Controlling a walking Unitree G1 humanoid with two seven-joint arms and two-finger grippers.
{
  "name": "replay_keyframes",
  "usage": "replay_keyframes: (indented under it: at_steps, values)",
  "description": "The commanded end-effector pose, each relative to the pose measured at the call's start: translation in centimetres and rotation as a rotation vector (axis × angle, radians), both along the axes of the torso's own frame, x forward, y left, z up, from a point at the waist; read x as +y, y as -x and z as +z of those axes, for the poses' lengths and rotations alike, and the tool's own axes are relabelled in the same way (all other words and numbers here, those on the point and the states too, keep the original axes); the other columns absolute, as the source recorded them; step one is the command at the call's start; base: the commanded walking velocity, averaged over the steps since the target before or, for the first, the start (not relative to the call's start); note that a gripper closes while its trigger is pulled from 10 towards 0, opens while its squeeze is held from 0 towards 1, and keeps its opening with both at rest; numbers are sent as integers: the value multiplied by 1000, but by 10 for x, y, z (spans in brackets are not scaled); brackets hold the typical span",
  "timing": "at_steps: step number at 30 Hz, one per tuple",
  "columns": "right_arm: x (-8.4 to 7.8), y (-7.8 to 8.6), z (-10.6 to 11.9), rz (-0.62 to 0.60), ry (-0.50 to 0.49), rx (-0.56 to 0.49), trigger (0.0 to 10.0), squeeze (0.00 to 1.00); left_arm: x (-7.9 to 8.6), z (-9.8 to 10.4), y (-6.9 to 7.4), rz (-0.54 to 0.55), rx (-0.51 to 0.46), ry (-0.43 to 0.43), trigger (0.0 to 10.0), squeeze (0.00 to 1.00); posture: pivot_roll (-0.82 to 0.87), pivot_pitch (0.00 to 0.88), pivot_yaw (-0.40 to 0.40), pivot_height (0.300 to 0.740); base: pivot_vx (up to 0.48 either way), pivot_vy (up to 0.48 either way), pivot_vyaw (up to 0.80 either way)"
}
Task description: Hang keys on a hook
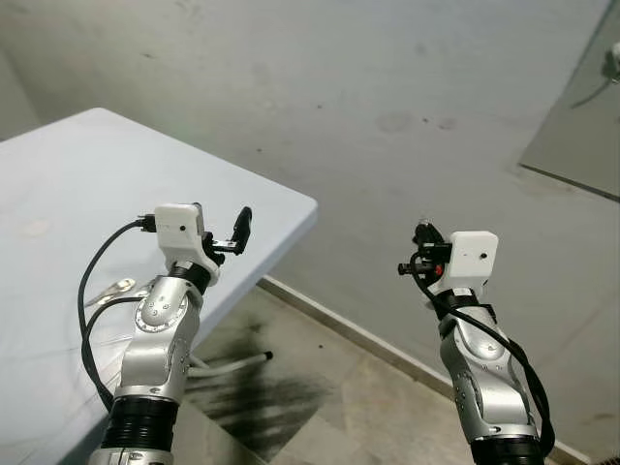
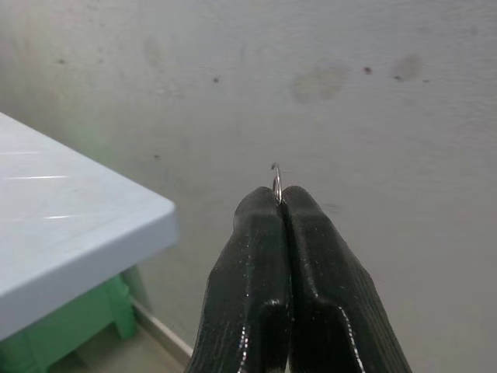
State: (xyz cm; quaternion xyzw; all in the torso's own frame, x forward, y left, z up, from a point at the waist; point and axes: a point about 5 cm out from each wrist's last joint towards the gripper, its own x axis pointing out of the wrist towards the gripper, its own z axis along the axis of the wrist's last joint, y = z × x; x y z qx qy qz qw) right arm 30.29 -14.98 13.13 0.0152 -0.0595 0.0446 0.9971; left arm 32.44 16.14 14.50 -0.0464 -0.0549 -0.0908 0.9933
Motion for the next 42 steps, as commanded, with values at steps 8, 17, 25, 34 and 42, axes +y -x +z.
replay_keyframes:
  at_steps: [8, 17, 25, 34, 42]
  values:
    - [-4, 0, 12, -4, 2, -51, 10000, 0, 0, 2, 3, 5, -3, -7, 10000, 0, -25, 0, -8, 740, 0, 0, 0]
    - [-4, -4, 9, -6, -7, -20, 10000, 0, 1, 1, 3, 13, 4, 12, 10000, 0, -23, 0, -14, 740, 0, 0, -165]
    - [-4, -4, 10, -4, -1, -18, 10000, 0, 1, 2, 3, 20, 1, 9, 10000, 0, -25, 0, -17, 740, 0, 235, -757]
    - [-6, -4, 11, -12, 4, -20, 10000, 0, 0, 1, 2, 21, 4, 14, 10000, 0, -31, 0, -17, 740, 0, 0, -756]
    - [-7, -3, 10, -18, 10, -16, 10000, 0, -1, 1, 2, 18, 8, 4, 10000, 0, -35, 0, -16, 740, 0, 0, -756]
